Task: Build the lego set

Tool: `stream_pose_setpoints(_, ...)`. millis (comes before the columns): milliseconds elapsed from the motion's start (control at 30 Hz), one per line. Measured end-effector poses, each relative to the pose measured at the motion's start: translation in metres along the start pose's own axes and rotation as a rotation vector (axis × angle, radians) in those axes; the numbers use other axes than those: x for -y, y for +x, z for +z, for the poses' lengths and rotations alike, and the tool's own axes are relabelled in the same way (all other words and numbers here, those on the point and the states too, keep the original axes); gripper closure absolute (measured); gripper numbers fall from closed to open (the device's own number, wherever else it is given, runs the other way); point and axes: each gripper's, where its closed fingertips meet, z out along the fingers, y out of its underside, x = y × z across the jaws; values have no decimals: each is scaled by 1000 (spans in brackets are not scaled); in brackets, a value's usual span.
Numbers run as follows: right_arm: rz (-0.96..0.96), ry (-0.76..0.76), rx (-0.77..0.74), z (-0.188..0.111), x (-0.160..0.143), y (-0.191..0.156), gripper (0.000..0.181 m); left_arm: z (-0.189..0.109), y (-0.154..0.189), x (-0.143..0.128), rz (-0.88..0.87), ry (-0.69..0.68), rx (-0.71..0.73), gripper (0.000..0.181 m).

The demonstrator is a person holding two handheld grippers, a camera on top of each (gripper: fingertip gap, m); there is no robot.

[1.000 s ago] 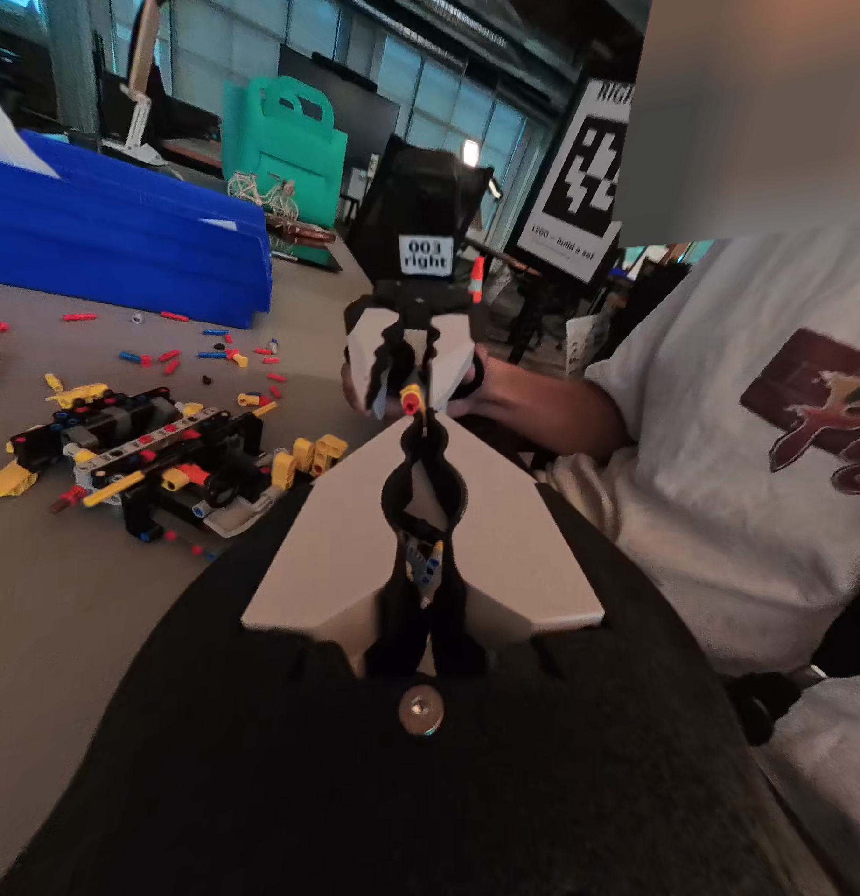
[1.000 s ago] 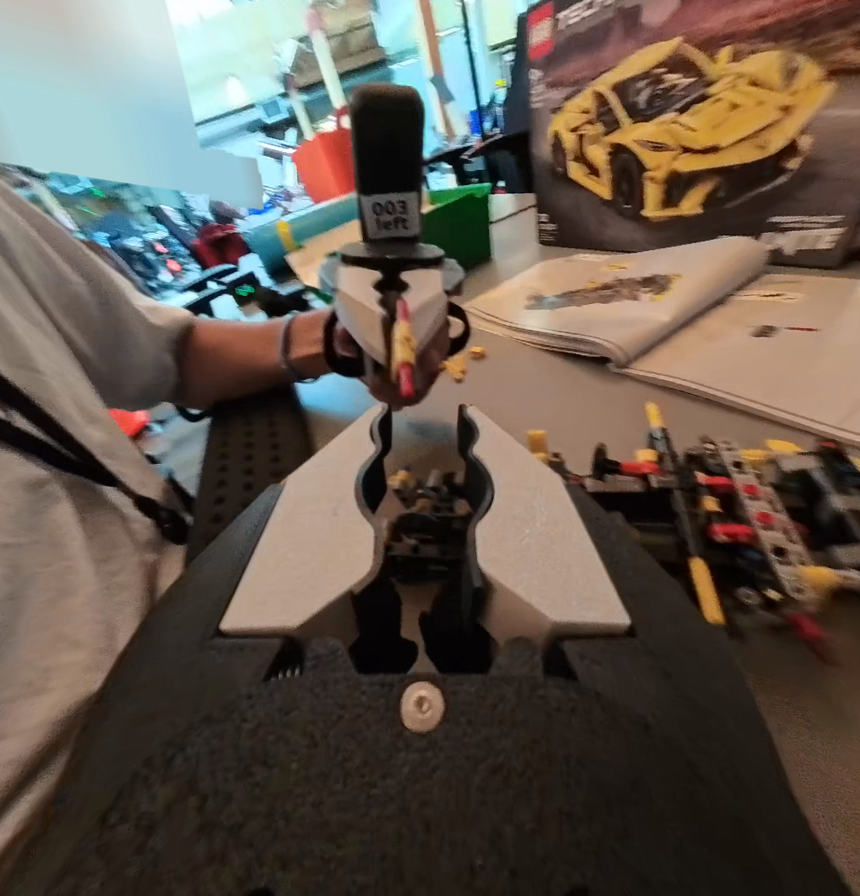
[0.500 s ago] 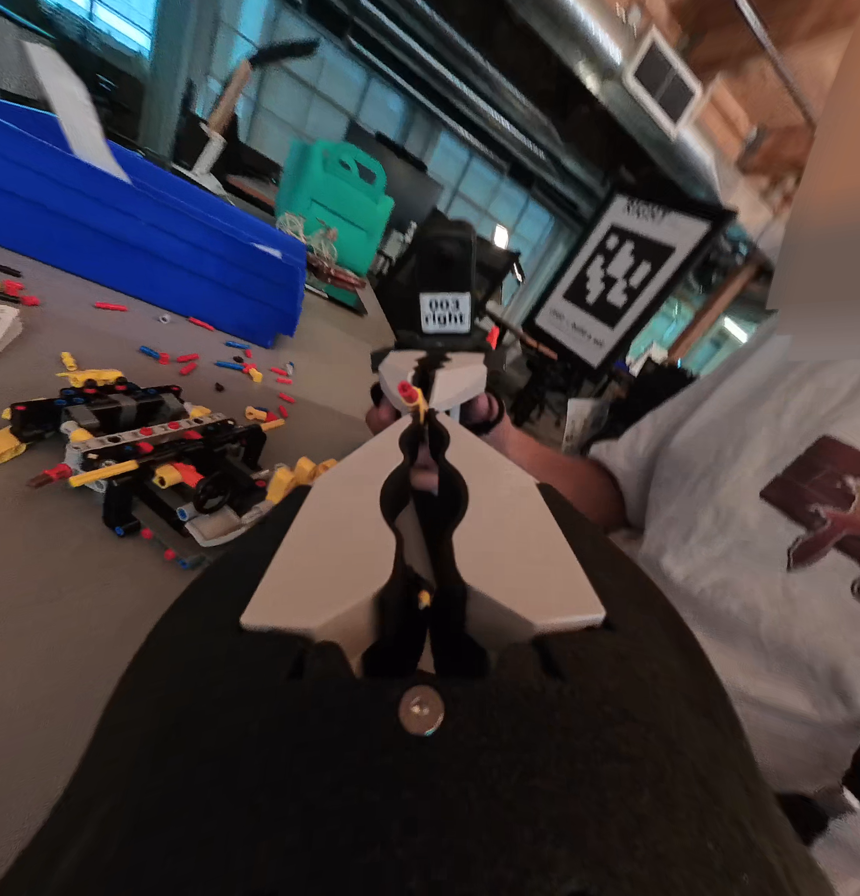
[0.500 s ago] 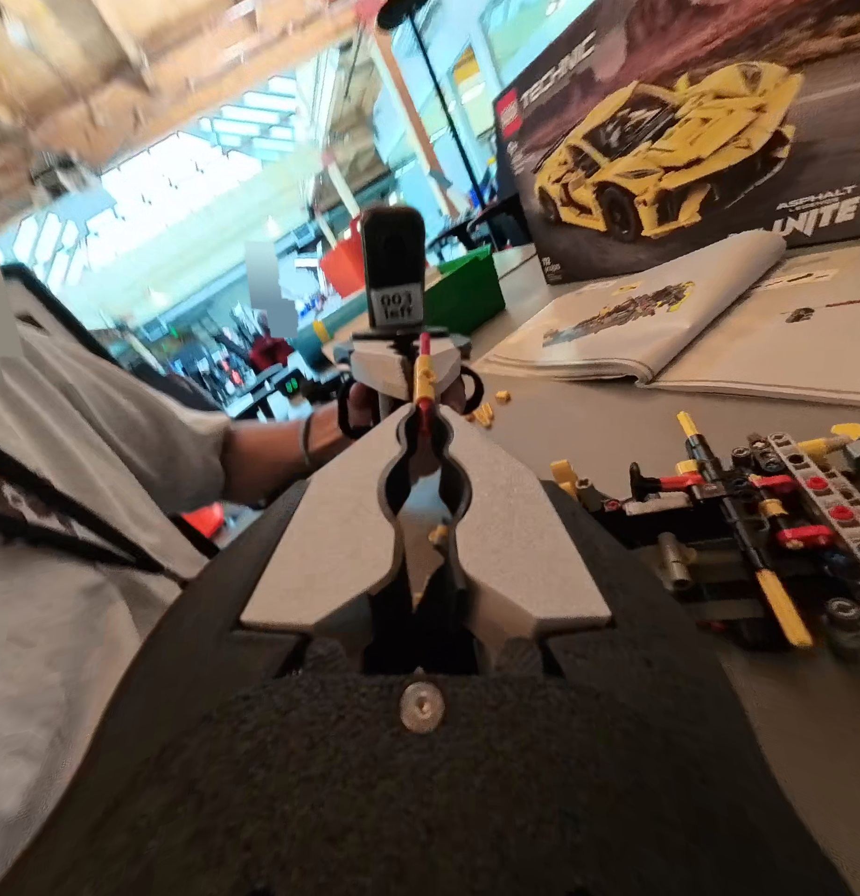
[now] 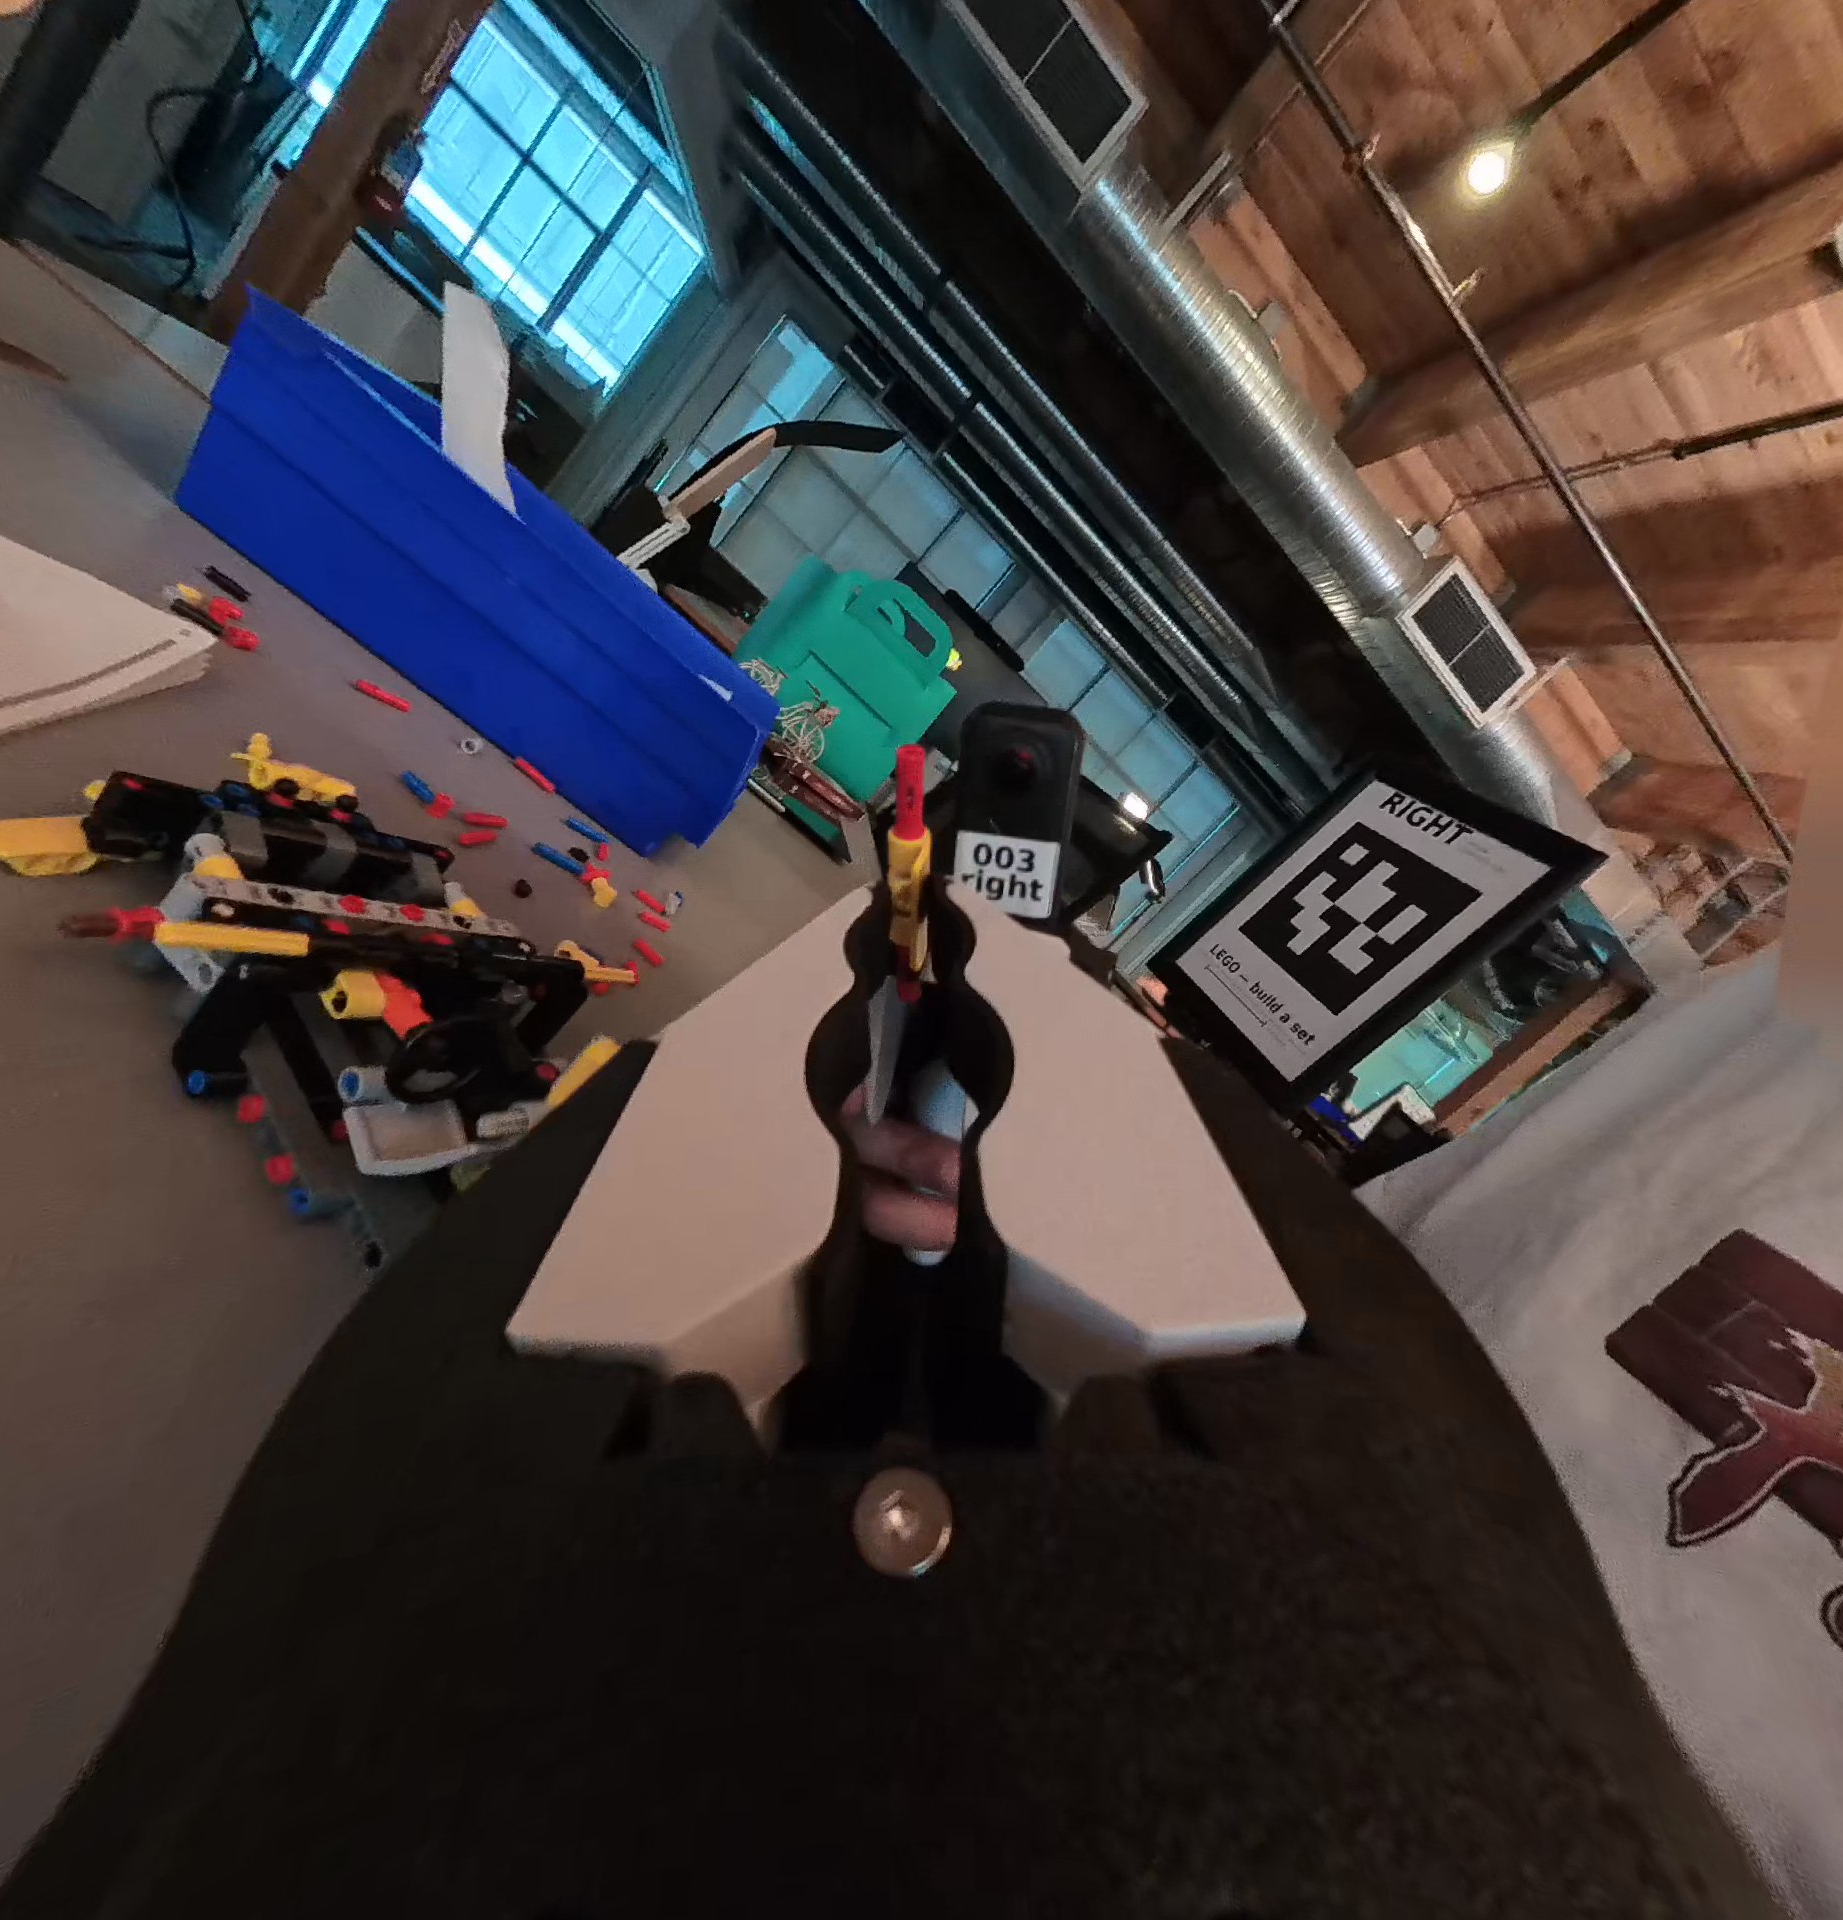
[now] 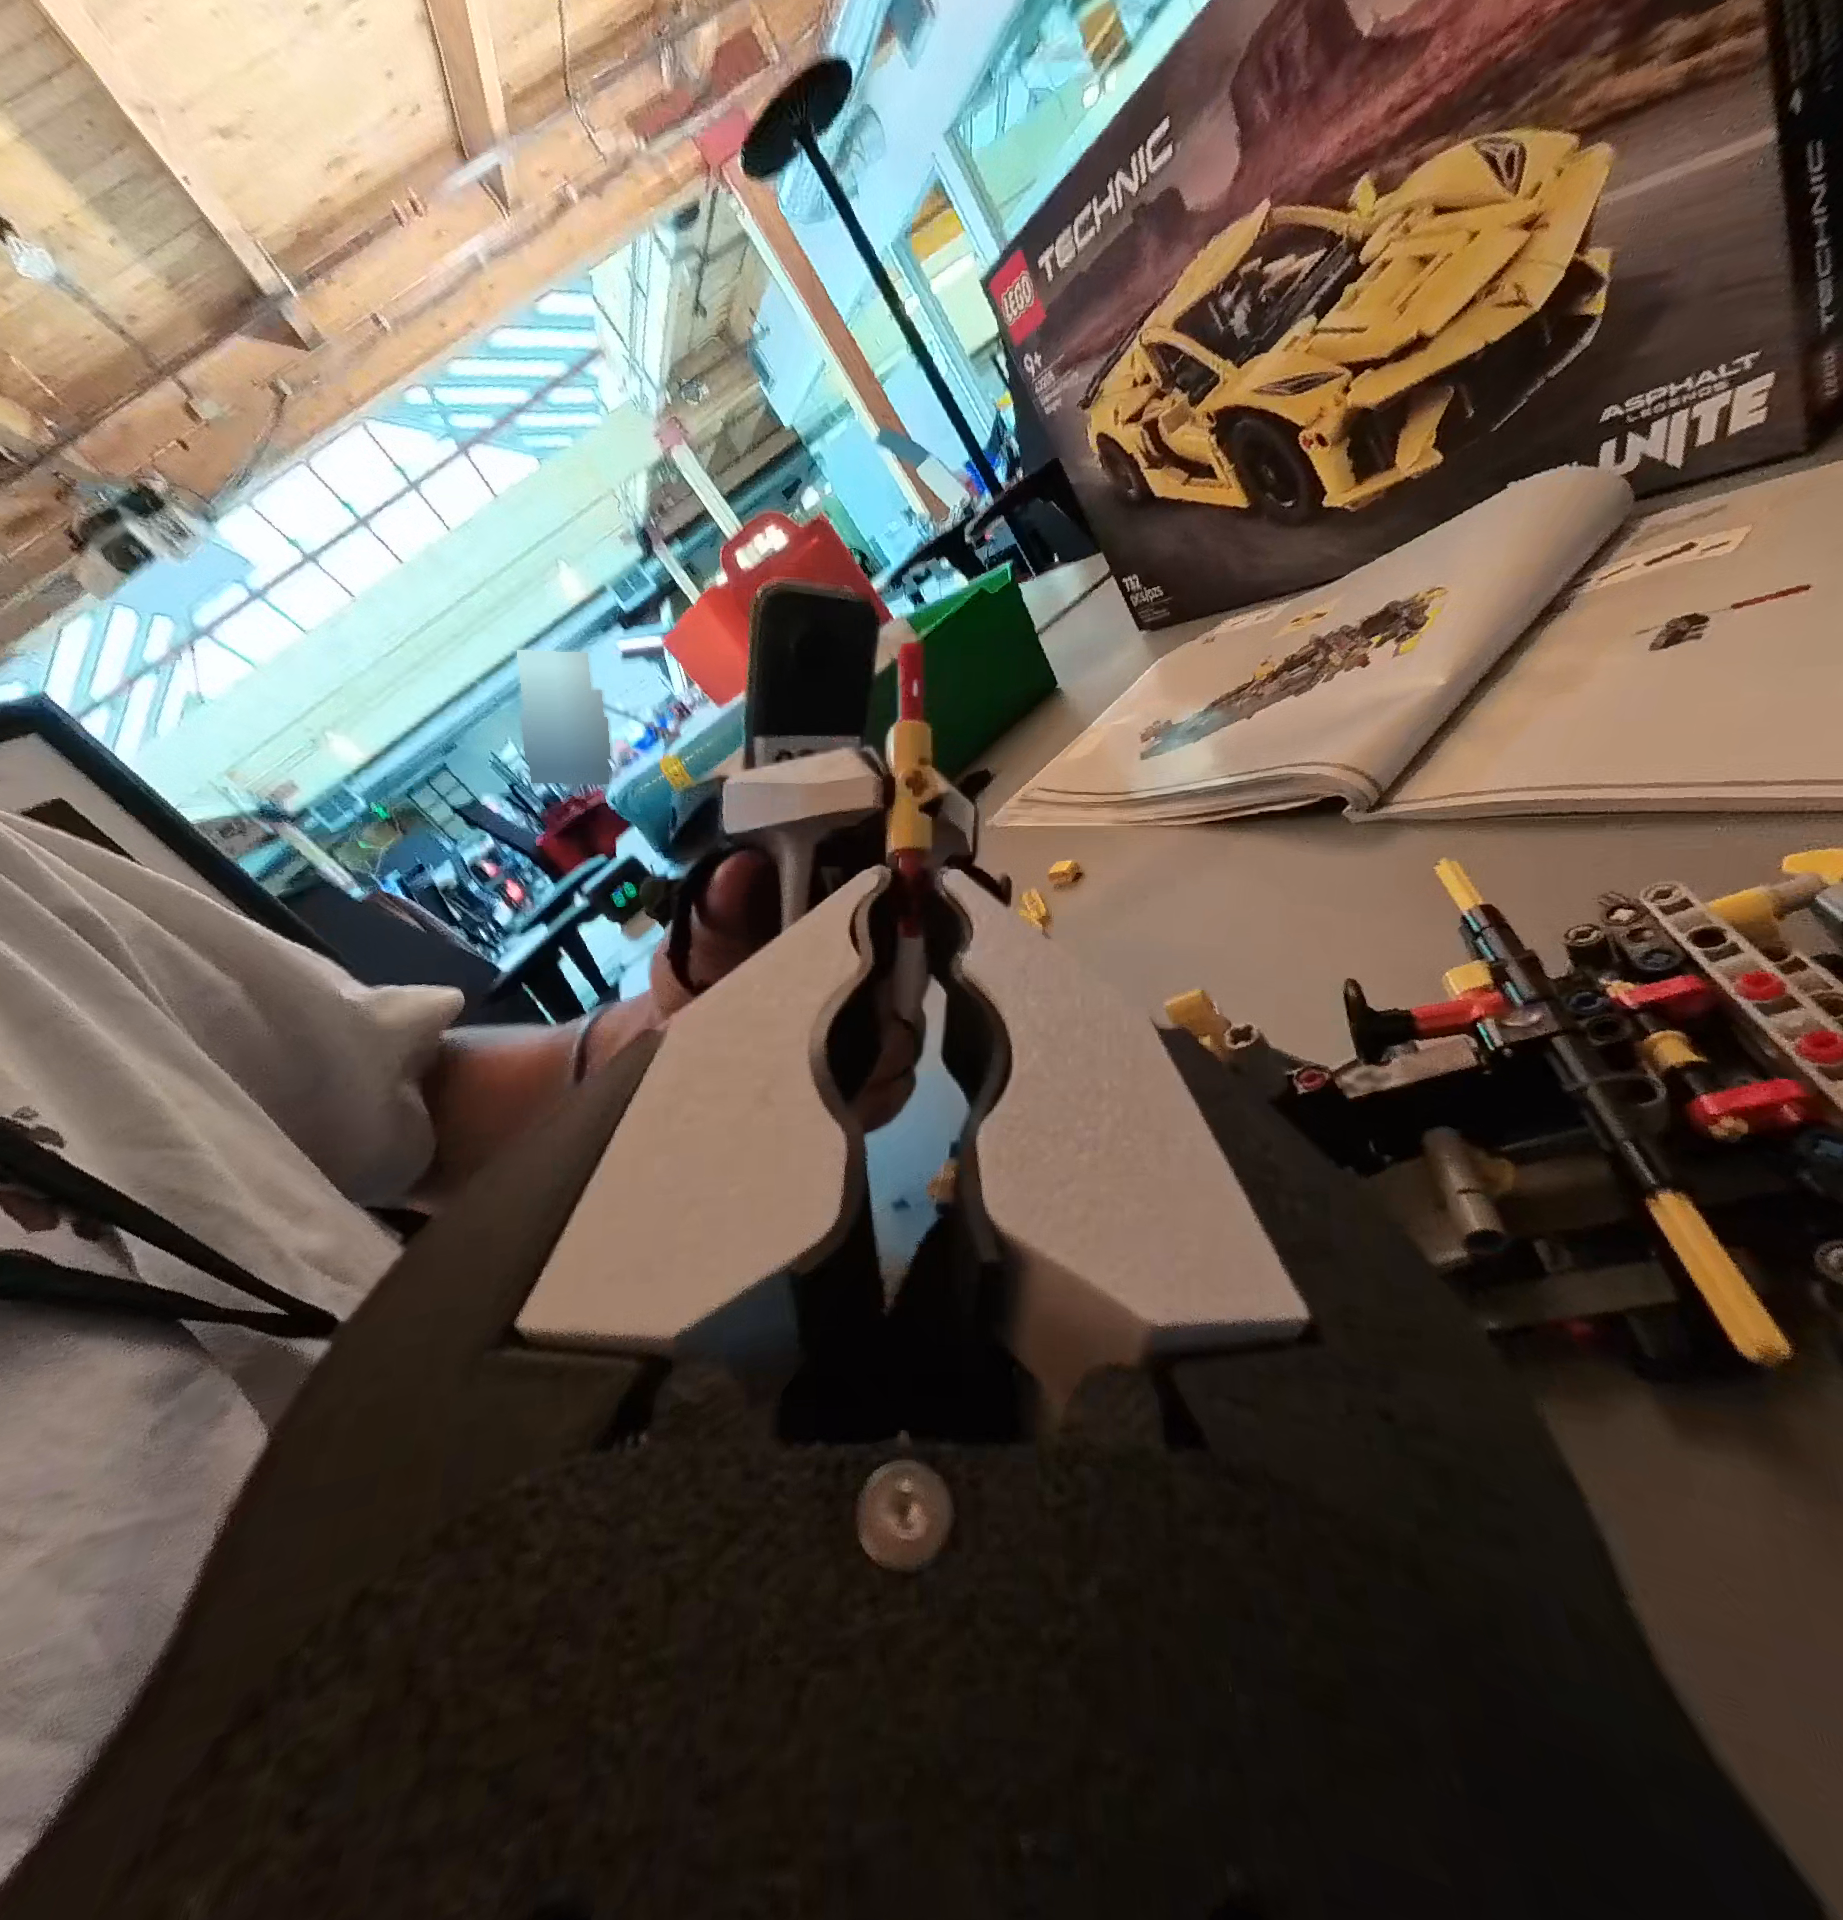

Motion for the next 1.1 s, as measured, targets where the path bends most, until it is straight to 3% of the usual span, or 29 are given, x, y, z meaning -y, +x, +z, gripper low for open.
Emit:
stream_pose_setpoints(33, -19, -33, -6, -1, -3, 1, 178, -1, -2, -2, -37, 8, 16, 174)
stream_pose_setpoints(133, -161, -132, -22, -12, -5, 4, 164, -9, -17, -8, -235, 127, 150, 174)
stream_pose_setpoints(200, -350, -270, -162, -22, -13, 26, 154, -19, -36, -20, -323, 192, 330, 174)
stream_pose_setpoints(267, -497, -384, -256, -27, -25, 40, 148, -30, -40, -13, -347, 313, 411, 174)
stream_pose_setpoints(433, -622, -418, -309, -20, -38, 47, 147, -40, -47, -10, -413, 499, 527, 174)
stream_pose_setpoints(567, -624, -411, -305, -18, -40, 51, 163, -28, -50, -23, -513, 619, 487, 174)
stream_pose_setpoints(1100, -579, -408, -337, -17, -43, 54, 166, -17, -64, -32, -469, 708, 645, 174)
